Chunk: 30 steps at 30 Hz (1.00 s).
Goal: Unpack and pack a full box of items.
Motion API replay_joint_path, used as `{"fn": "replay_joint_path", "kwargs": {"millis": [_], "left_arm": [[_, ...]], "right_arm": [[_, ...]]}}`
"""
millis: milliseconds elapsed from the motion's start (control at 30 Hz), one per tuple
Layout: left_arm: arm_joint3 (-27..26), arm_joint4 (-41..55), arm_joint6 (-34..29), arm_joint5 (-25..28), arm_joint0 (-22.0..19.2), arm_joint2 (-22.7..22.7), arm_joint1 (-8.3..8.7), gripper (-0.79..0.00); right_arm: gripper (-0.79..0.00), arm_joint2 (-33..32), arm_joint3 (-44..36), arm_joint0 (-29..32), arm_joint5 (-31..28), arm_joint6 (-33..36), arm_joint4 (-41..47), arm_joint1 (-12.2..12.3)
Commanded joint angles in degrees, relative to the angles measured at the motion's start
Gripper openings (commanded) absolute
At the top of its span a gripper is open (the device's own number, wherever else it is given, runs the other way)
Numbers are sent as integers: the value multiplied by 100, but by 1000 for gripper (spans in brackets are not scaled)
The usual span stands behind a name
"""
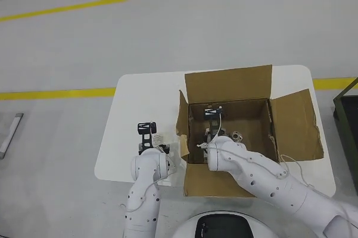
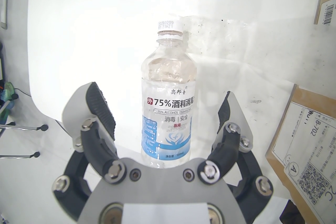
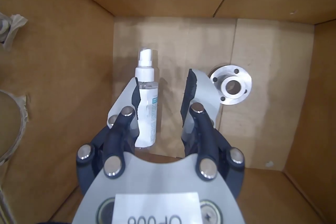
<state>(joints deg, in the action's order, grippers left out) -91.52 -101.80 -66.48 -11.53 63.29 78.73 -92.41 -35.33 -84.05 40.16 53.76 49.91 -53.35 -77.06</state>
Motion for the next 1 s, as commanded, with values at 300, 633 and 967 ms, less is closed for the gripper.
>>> {"fn": "replay_joint_path", "kwargs": {"millis": [300,633,967], "left_arm": [[0,0,0,0,0,0,0,0],[0,0,0,0,0,0,0,0],[0,0,0,0,0,0,0,0]], "right_arm": [[-406,23,550,-49,-184,-74,127,-242],[-397,40,895,-75,-393,-80,118,-422],[-431,-88,1052,-52,-479,-72,67,-541]]}}
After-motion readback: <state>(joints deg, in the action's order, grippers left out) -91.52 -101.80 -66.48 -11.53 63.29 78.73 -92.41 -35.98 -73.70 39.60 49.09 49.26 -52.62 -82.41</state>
